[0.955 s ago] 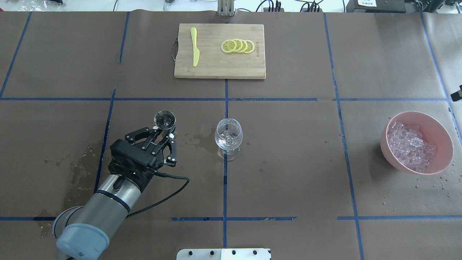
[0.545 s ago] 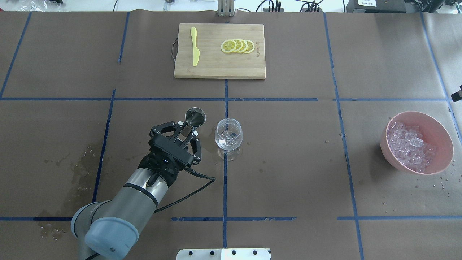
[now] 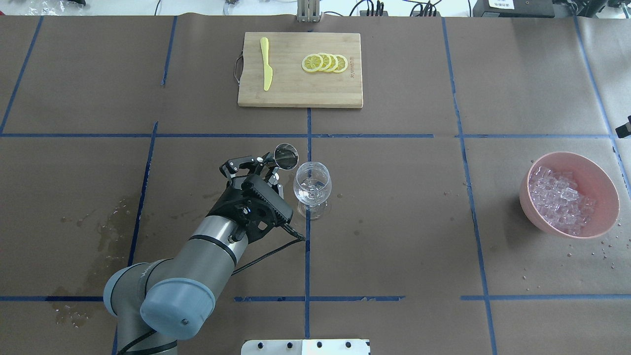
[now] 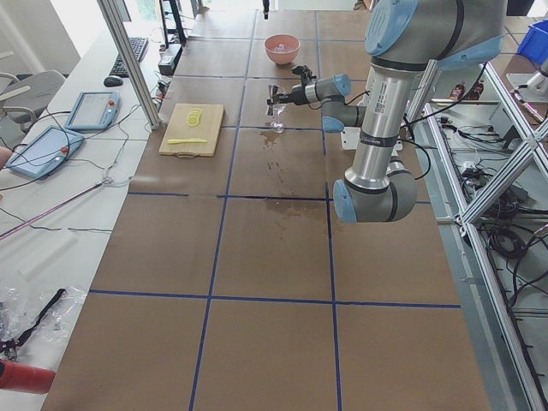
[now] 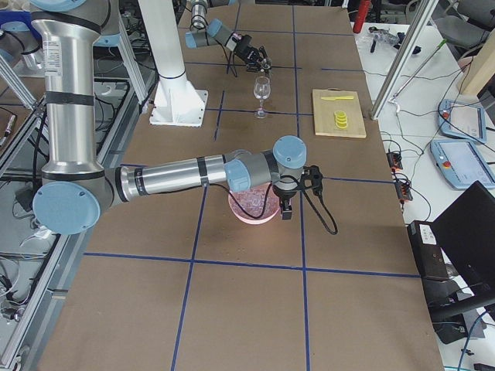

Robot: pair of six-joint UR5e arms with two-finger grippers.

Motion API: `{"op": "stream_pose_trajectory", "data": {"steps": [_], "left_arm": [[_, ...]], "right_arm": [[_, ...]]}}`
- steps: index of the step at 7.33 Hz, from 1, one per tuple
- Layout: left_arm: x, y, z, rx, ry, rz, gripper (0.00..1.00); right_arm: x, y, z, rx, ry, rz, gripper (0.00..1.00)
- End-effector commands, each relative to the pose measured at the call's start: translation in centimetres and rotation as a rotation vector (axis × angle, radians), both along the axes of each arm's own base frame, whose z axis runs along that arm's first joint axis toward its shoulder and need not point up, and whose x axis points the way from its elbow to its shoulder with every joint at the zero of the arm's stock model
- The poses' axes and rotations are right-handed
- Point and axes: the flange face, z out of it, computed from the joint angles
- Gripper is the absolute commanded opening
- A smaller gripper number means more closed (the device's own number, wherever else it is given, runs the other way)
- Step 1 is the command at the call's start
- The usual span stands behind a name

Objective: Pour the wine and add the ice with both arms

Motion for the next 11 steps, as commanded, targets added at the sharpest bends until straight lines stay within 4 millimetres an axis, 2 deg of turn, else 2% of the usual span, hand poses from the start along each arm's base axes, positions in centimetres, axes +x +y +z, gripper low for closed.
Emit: {"op": "stream_pose_trajectory", "data": {"steps": [1,2,4,11], "left_arm": [[0.1,-0.2,-0.3,0.035,-0.067,0.009,0.0],[0.4,-0.1,-0.4,0.05,-0.126,0.016,0.0],[1.4,-0.3,-2.7,0.094,-0.259,0.033,0.0],[0.0,-1.4,-3.4,0.212,-0.576,0.096,0.0]], "right_arm": [[0.0,0.0,-0.2,0.003,-0.001,0.0,1.0],[0.0,0.0,-0.1,0.002,0.0,0.0,1.0],[0.0,0.0,-0.2,0.001,-0.002,0.0,1.0],[-0.1,0.0,-0.2,0.001,-0.002,-0.002,1.0]]}}
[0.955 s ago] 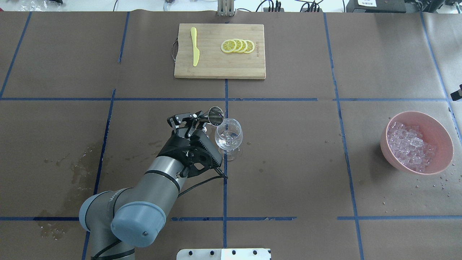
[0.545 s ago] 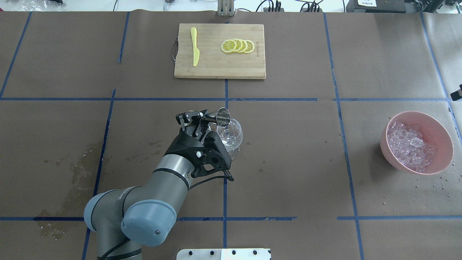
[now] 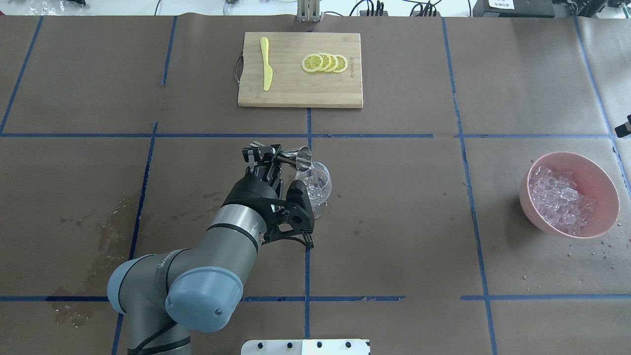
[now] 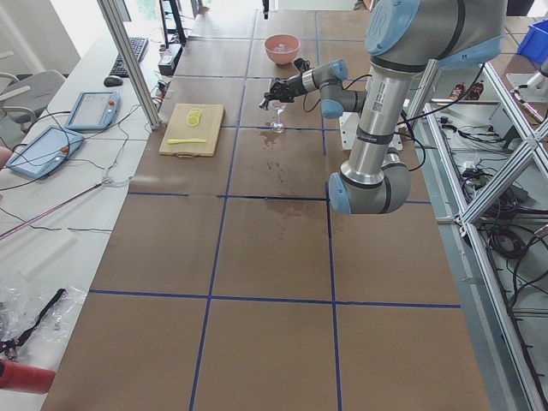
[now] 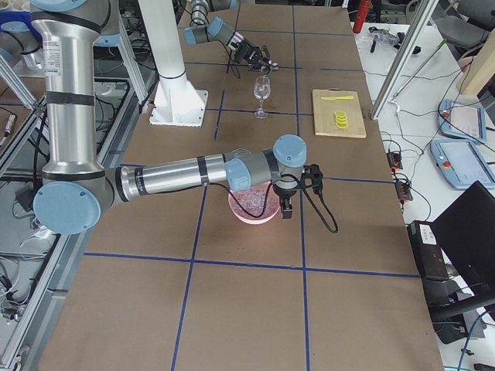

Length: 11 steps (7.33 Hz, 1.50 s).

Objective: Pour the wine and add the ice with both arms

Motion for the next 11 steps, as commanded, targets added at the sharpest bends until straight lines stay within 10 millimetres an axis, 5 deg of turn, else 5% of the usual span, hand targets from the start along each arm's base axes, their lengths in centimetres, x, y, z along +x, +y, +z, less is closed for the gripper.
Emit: {"op": "stream_pose_trajectory", "data": {"steps": [1,6,8,11], "left_arm": [[-0.2,-0.7,0.1,0.001,-0.109,0.055,0.0],[-1.9,-1.6,-1.6,0.061,-0.233,0.147,0.0],[-1.5,-1.6,-3.6,0.05,-0.297,0.158,0.0],[-1.2,-1.7,-3.7,0.052,-0.389,0.175,0.0]], "right_arm": [[0.0,0.0,0.0,0.0,0.0,0.001,1.0],[0.0,0.0,0.1,-0.002,0.0,-0.001,1.0],[0.0,0.0,0.1,-0.002,-0.001,-0.001,1.0],[-0.1,0.0,0.2,-0.006,-0.006,-0.003,1.0]]}}
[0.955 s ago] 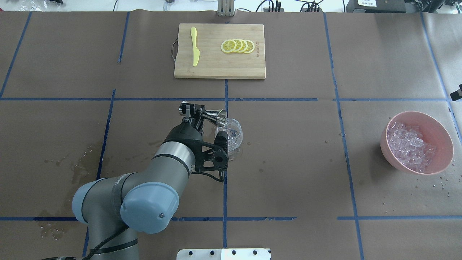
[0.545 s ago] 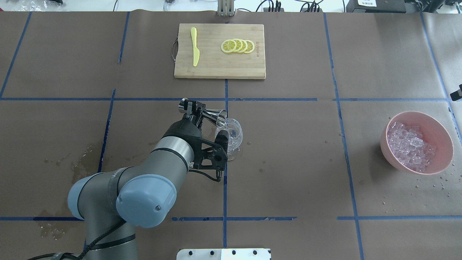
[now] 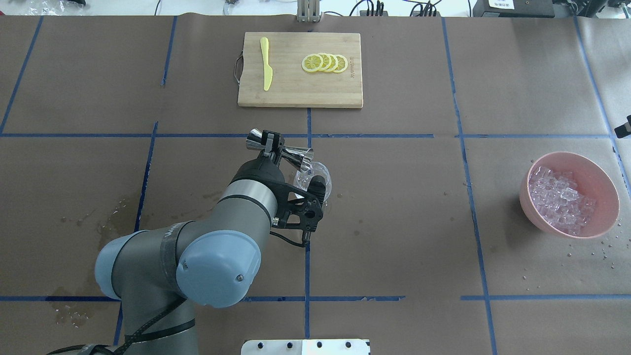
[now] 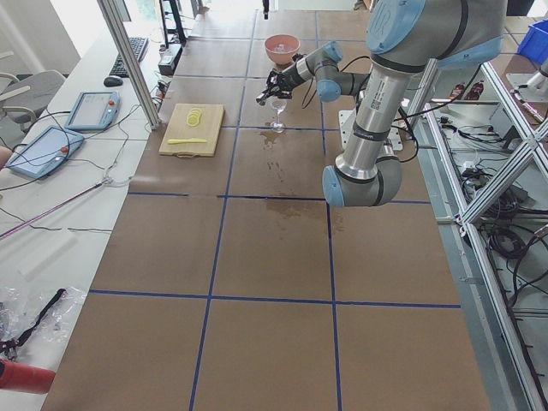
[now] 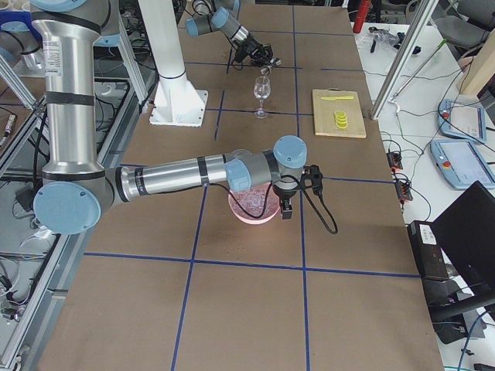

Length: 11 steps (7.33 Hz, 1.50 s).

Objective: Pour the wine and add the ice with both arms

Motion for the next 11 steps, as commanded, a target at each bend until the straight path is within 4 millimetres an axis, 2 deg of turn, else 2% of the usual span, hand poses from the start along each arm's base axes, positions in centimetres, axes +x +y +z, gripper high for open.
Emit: {"op": "stream_pose_trajectory", "data": {"steps": [1,4,5,7,8,9,11], "left_arm": [[0.1,0.0,-0.7,0.012,-0.046,0.013,0.0],[0.4,0.0,-0.9,-0.006,-0.102,0.027,0.0],[0.0,0.0,-1.2,-0.007,-0.084,0.024,0.0],[-2.2,-0.3,-1.8,-0.077,0.075,-0.054,0.0],[-4.2,-0.8,-3.0,-0.104,0.206,-0.097,0.0],[-5.3,-0.9,-1.6,-0.149,0.33,-0.137,0.0],[-6.4,-0.6,4.4,-0.247,0.586,-0.195,0.0]], "right_arm": [[0.0,0.0,0.0,-0.002,-0.004,-0.001,1.0],[0.0,0.0,-0.2,0.003,-0.005,-0.002,1.0],[0.0,0.0,-0.2,0.003,-0.007,-0.002,1.0],[-0.1,0.0,-0.2,0.001,-0.008,-0.003,1.0],[-0.7,0.0,-0.3,0.003,-0.007,-0.015,1.0],[-1.6,-0.3,-0.8,0.015,-0.008,-0.031,1.0],[-2.4,-0.7,-1.6,-0.01,-0.014,-0.014,1.0]]}}
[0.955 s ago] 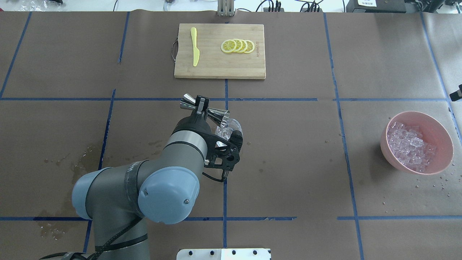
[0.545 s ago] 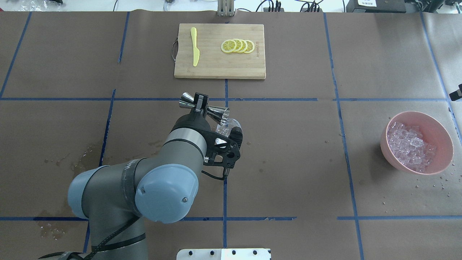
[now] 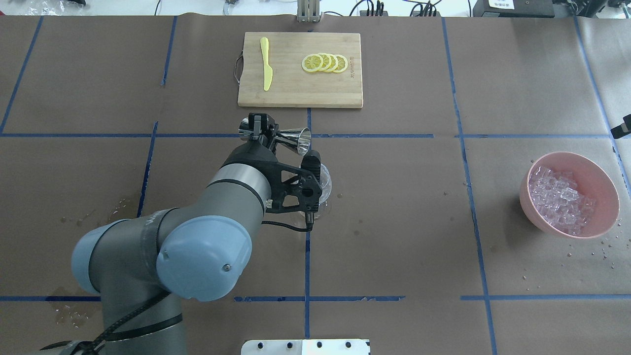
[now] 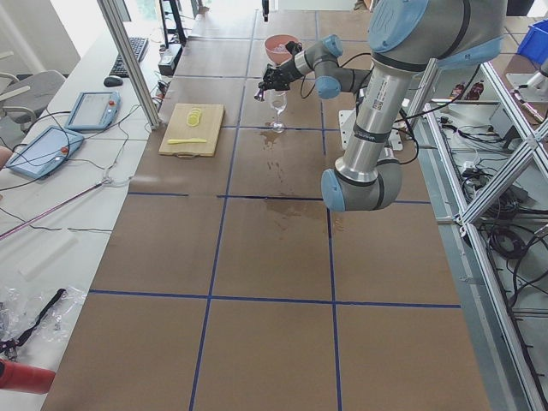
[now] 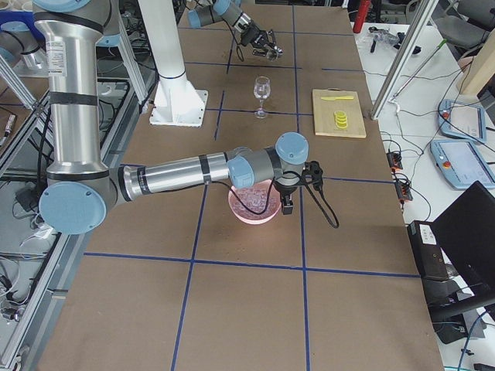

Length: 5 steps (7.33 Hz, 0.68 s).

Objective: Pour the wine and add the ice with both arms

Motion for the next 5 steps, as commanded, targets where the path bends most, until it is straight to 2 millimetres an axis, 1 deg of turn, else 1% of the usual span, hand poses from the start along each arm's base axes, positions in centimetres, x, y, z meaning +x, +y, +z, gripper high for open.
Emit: {"op": "stream_pose_trajectory", "data": {"steps": [1,2,3,4,5], "left_arm": [[-1.3,0.2,4.8,-0.105,0.24,-0.065,0.0],[-1.4,0.3,6.5,-0.181,0.319,-0.097,0.0],[-1.9,0.4,8.5,-0.217,0.367,-0.116,0.0],[-3.0,0.8,12.2,-0.27,0.458,-0.144,0.0],[-3.9,1.0,17.3,-0.302,0.553,-0.159,0.0]], "right_arm": [[-0.8,-0.3,-1.0,-0.011,-0.006,0.008,1.0],[-1.1,-0.3,-1.0,-0.009,-0.006,0.004,1.0],[-1.3,-0.3,-1.0,-0.009,-0.006,-0.001,1.0],[-1.7,-0.2,-1.0,-0.009,-0.006,-0.01,1.0],[-1.7,-0.2,-1.0,-0.008,-0.006,-0.01,1.0]]}}
